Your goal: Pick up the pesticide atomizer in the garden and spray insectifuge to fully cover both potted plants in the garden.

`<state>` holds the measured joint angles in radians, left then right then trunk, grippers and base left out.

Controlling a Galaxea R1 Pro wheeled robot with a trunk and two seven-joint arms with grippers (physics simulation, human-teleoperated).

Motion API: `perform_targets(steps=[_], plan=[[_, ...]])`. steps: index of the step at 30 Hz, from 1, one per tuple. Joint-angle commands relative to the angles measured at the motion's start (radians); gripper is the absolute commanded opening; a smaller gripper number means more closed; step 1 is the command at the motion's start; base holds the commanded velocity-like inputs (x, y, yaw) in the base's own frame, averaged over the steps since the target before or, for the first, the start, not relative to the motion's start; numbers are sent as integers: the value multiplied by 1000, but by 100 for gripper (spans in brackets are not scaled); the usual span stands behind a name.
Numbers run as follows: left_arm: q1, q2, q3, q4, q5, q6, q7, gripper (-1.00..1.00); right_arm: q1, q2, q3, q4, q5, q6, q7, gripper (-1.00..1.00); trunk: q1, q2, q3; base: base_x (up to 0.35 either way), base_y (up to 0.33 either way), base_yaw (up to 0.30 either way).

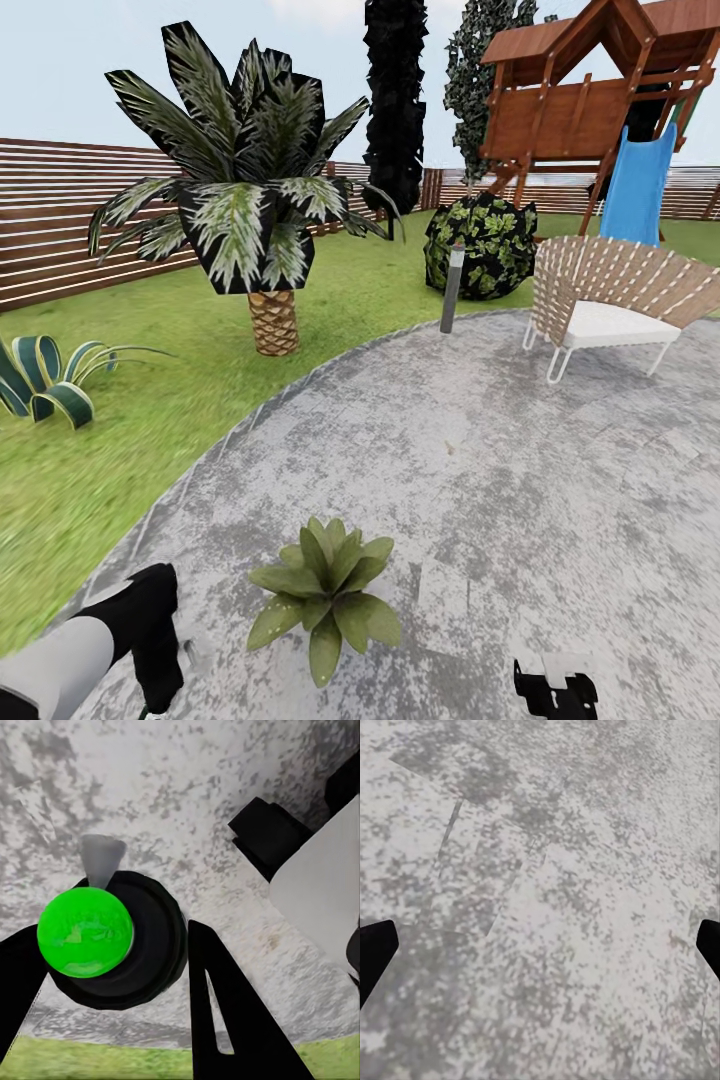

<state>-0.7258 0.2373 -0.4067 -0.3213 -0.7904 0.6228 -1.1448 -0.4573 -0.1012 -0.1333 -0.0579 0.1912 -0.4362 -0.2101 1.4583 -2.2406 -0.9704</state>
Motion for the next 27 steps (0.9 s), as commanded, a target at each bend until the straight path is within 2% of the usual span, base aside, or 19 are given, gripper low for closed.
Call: perform_targets(steps=[1,4,7,12,16,21,23,27], plan=[[2,0,3,0,-2,8,16,-100,0,0,-8,1,11,-3,-3,100,0,0,-1,0,0,0],[3,-9,7,-6,2,11,40,-100,0,0,-8,2,11,-3,-3,100,0,0,-1,0,0,0],[-6,-24,6,-31,3,21,39,-100,0,-2,-8,2,11,-3,-3,100,0,0,-1,0,0,0],[-31,-32,6,-42,3,30,34,-100,0,-3,-8,3,11,-2,-3,100,0,0,-1,0,0,0],[-22,-29,6,-37,-1,27,40,-100,0,-4,-8,2,11,-2,-3,100,0,0,-1,0,0,0],[-15,-10,2,0,-4,17,44,-100,0,-5,-8,1,11,-2,-3,100,0,0,-1,0,0,0],[-8,-10,1,26,-5,12,47,-100,0,-5,-8,1,11,-2,-3,100,0,0,-1,0,0,0],[-6,-16,6,21,-2,18,48,-100,0,-3,-8,0,11,-3,-3,100,0,0,-1,0,0,0]])
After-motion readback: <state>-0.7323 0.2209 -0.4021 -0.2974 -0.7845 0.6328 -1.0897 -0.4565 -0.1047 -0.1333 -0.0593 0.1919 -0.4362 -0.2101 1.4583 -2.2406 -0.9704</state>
